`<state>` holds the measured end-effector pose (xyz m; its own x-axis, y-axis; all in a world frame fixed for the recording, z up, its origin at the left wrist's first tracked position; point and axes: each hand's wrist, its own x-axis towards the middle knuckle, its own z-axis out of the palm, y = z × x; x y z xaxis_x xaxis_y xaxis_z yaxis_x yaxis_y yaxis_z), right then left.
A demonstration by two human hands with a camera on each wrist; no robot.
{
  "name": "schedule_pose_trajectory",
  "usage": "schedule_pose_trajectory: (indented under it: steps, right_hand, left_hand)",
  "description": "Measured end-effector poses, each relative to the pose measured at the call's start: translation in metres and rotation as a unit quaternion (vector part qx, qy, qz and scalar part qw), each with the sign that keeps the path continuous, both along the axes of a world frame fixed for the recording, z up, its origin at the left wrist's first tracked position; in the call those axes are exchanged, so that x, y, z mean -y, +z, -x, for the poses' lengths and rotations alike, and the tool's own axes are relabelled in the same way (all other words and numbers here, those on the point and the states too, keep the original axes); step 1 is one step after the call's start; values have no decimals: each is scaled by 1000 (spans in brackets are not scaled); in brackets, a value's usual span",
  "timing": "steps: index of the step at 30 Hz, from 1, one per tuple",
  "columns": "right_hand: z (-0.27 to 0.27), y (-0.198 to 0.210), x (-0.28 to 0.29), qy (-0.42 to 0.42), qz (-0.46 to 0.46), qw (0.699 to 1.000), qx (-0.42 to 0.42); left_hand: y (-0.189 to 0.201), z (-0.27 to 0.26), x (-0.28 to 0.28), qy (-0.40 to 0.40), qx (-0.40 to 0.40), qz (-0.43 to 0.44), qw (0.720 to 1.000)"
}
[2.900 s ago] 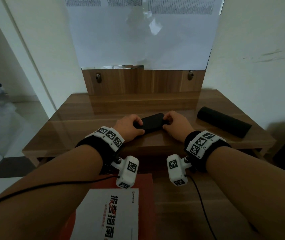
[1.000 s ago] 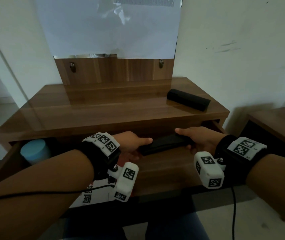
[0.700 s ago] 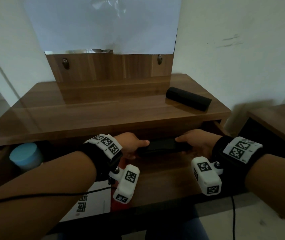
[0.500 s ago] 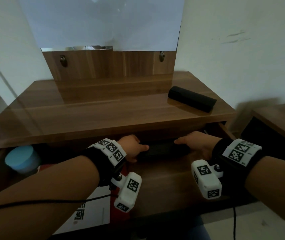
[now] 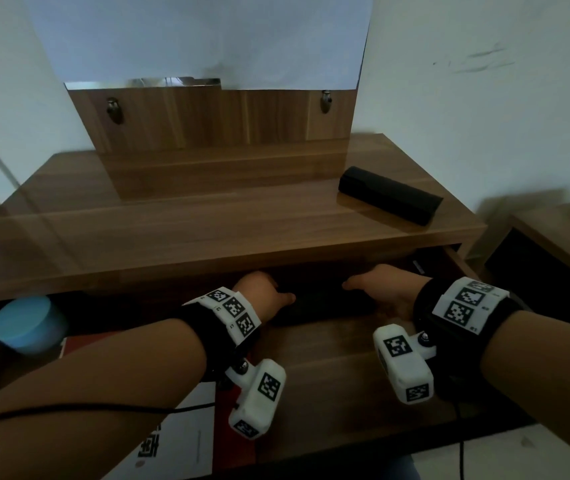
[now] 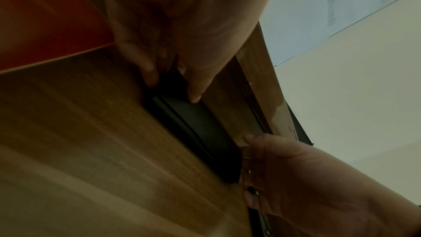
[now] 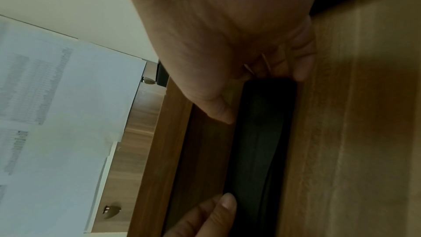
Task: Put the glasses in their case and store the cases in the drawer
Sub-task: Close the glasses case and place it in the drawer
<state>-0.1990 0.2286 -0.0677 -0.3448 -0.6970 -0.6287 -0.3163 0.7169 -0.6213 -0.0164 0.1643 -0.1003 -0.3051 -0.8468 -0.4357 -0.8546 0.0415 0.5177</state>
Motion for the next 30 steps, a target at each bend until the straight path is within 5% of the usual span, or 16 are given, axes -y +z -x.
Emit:
schedule_pose_trajectory:
  steps: [10, 16, 22, 30]
  right_hand:
    - [-3, 12, -4, 4, 5, 1000, -11]
    - [-3, 25, -18, 15, 23, 999, -16]
    - [-2, 54, -30, 93, 42, 992, -72]
    - [33, 80, -21, -12, 146, 989, 4]
  left_hand:
    - [6, 2, -5, -3, 10, 0, 1000]
    - [30, 1, -19, -76, 99, 1, 992]
    - [65, 17, -34, -166, 9, -17, 986]
    - [104, 51, -15, -133, -77, 49, 987]
